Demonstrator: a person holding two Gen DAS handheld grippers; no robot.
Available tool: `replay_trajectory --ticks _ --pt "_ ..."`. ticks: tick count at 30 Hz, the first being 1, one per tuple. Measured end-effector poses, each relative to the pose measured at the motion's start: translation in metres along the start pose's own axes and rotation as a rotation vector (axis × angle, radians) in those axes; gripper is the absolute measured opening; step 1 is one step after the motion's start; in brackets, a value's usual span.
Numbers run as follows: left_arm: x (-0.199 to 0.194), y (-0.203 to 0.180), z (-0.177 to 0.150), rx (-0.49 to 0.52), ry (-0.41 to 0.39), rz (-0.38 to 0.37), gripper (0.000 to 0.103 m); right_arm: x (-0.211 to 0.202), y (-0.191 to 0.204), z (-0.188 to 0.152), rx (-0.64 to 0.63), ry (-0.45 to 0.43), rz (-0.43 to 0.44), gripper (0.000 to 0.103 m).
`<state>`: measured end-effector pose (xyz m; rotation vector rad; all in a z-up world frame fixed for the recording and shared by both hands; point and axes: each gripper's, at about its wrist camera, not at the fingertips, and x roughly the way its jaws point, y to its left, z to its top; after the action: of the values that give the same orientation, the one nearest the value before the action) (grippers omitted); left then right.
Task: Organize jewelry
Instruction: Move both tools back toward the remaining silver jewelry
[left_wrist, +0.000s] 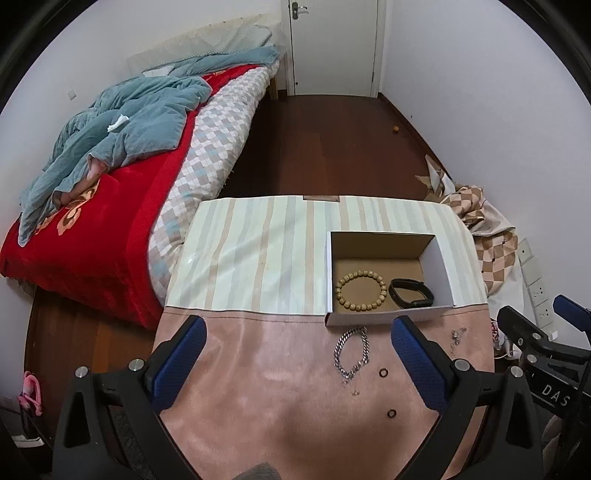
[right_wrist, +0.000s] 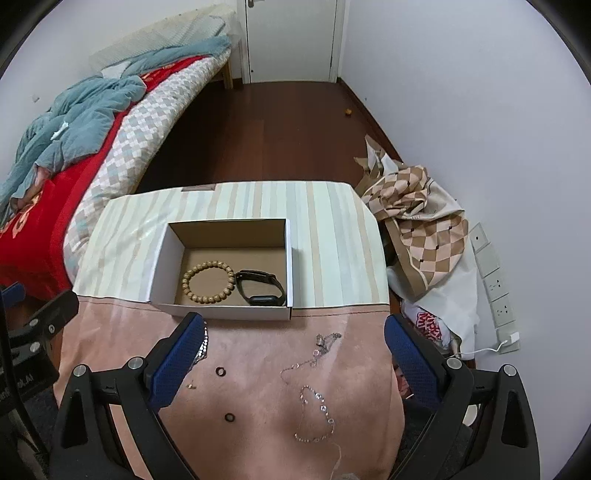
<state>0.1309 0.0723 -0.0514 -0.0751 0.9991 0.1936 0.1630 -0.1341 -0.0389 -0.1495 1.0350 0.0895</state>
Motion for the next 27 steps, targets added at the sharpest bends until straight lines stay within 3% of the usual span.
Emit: replay_trajectory --ticks 12,20,23,27 --pt "-0.041 0.006 -0.017 -0.012 -0.078 0.014 0.102 -0.051 0.004 -0.016 -0.001 -0.081 0.008 0.099" --pt "-0.032 0.007 -0.032 -0.054 -0.119 0.047 0.102 -0.055 -0.004 -0.036 0.039 -0.119 0.085 0.102" --pt "-0.009 0.008 -0.048 -0.074 -0.085 0.056 0.102 -0.034 -0.021 -0.050 0.096 -0.077 0.080 0.102" --pt "0.032 0.005 -0.080 -0.076 0.029 0.066 0.102 0.020 -0.053 -0.085 0.187 0.068 0.050 0.102"
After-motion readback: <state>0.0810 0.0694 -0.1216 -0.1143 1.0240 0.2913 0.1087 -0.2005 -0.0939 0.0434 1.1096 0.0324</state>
